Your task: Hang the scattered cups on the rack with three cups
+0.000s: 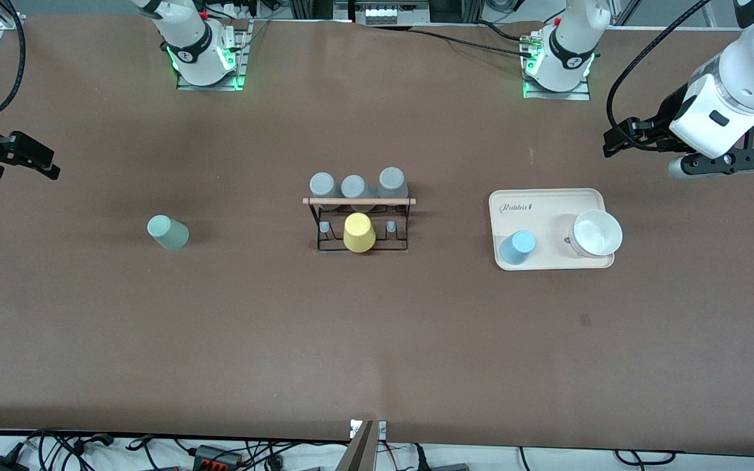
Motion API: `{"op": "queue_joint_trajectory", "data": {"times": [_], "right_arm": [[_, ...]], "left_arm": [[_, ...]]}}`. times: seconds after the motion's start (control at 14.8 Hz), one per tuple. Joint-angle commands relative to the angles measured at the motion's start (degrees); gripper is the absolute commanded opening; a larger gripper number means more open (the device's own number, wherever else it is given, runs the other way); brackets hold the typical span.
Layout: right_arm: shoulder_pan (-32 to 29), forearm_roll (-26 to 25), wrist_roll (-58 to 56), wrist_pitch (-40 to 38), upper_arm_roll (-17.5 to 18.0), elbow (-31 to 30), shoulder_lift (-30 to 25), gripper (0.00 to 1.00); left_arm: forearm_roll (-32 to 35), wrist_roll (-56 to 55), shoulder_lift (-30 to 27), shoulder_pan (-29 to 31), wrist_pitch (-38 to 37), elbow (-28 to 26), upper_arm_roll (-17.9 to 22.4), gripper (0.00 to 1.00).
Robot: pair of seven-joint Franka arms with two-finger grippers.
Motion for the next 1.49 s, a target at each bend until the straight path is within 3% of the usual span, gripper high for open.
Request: {"op": "queue_joint_trajectory", "data": {"times": [0.0, 0.95, 1.42], "right_arm": [[-0.1, -0.4, 0.0, -1.0, 0.2, -0.2, -1.4, 1.00], [-0.2, -0.3, 0.1, -1.0, 0.2, 0.0, -1.1, 1.00], [-0.1, -0.5, 0.0, -0.8, 0.2, 0.1, -0.8, 1.00]], "left_arm": [[-0.8, -0.2, -1.5, 0.7, 0.6, -1.4, -0.5, 1.00], [-0.8, -0.2, -1.1, 0.6, -0.2, -1.0, -0.5, 1.00], [-1.0, -0.6, 5.1, 0.2, 0.4, 2.1, -0.4, 1.00]]}}
